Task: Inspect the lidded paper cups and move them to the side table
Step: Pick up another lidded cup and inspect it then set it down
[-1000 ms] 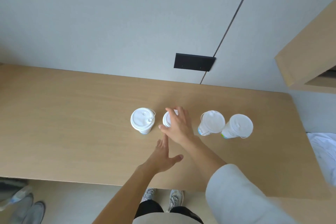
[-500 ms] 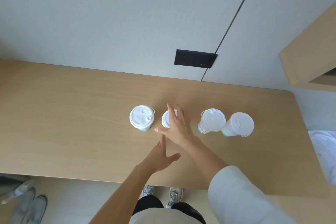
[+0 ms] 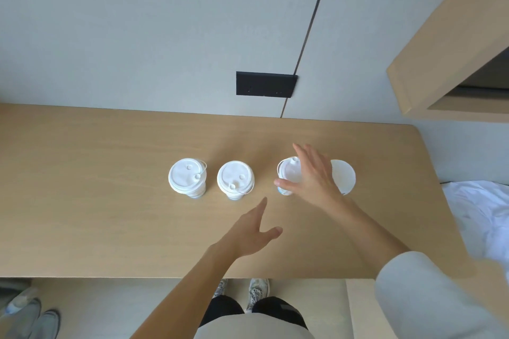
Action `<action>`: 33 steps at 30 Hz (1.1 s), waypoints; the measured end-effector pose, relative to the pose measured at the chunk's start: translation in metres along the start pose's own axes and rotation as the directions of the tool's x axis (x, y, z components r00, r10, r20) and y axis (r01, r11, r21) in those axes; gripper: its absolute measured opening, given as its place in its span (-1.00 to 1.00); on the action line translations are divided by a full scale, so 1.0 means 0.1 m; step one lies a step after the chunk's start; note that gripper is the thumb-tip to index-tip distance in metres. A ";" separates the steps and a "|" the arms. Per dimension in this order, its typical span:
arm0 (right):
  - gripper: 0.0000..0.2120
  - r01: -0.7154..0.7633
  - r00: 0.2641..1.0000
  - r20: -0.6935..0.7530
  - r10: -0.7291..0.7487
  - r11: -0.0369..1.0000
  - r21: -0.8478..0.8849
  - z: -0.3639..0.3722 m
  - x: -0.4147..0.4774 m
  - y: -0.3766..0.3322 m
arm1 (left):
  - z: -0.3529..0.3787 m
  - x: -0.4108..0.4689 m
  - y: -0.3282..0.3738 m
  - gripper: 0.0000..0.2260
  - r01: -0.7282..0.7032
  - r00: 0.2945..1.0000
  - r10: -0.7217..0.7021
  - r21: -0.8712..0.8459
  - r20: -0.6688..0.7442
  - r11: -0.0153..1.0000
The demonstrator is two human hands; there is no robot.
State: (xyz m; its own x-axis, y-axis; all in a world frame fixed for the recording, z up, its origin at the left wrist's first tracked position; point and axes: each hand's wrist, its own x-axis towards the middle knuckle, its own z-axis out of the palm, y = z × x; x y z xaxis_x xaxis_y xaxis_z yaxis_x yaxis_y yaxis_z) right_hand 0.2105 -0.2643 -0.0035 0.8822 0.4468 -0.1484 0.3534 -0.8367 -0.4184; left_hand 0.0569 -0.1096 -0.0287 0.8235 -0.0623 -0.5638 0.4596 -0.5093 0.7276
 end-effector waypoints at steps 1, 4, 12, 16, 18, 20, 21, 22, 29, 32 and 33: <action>0.11 0.001 1.000 0.029 0.000 0.999 -0.051 -0.05 0.02 0.09 | 0.01 0.07 0.09 -0.17 -0.007 1.000 0.007 -0.017 -0.014 1.000; 0.13 -0.007 0.990 0.137 0.020 0.995 -0.097 -0.12 0.06 0.19 | 0.01 0.25 0.34 -0.16 -0.015 0.998 0.013 -0.027 -0.067 1.000; 0.10 0.063 0.986 0.158 -0.053 0.996 -0.056 -0.09 -0.05 0.18 | 0.03 0.25 0.50 -0.23 -0.108 0.987 0.114 0.060 -0.114 0.992; 0.10 0.101 0.987 0.124 -0.097 0.994 -0.031 -0.04 -0.38 0.15 | 0.17 -0.04 0.35 -0.23 -0.162 0.975 0.183 0.159 -0.124 0.974; 0.10 0.125 0.987 0.102 -0.122 0.992 -0.023 0.01 -0.61 0.14 | 0.28 -0.22 0.23 -0.19 -0.154 0.977 0.180 0.208 -0.114 0.966; 0.11 0.152 0.985 0.093 -0.149 0.988 -0.022 0.11 -0.84 0.14 | 0.40 -0.41 0.10 -0.17 -0.128 0.983 0.153 0.224 -0.100 0.966; 0.11 0.163 0.983 0.083 -0.161 0.986 -0.020 0.16 -0.95 0.15 | 0.46 -0.51 0.04 -0.17 -0.122 0.985 0.146 0.229 -0.091 0.966; 0.11 0.174 0.982 0.074 -0.172 0.984 -0.023 0.21 -1.04 0.15 | 0.51 -0.60 -0.01 -0.17 -0.121 0.986 0.145 0.237 -0.084 0.964; 0.10 0.160 0.977 0.144 -0.156 0.987 -0.015 0.33 -1.34 0.07 | 0.73 -0.87 -0.11 -0.17 -0.087 0.987 0.120 0.272 -0.108 0.958; 0.09 0.151 0.975 0.167 -0.149 0.989 -0.002 0.27 -1.36 0.05 | 0.70 -0.88 -0.08 -0.12 0.019 0.991 0.029 0.339 -0.134 0.941; 0.06 0.128 0.977 0.169 -0.131 0.991 0.030 0.25 -1.36 0.04 | 0.68 -0.88 -0.08 -0.18 0.059 0.983 0.004 0.338 -0.182 0.939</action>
State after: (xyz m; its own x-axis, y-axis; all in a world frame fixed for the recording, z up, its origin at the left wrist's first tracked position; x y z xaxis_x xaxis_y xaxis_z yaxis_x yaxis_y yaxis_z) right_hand 0.0838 -0.3205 -0.0069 0.7627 0.6000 -0.2414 0.4543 -0.7627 -0.4603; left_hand -0.0415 -0.1589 -0.0115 0.8720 0.0932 -0.4806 0.3679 -0.7725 0.5177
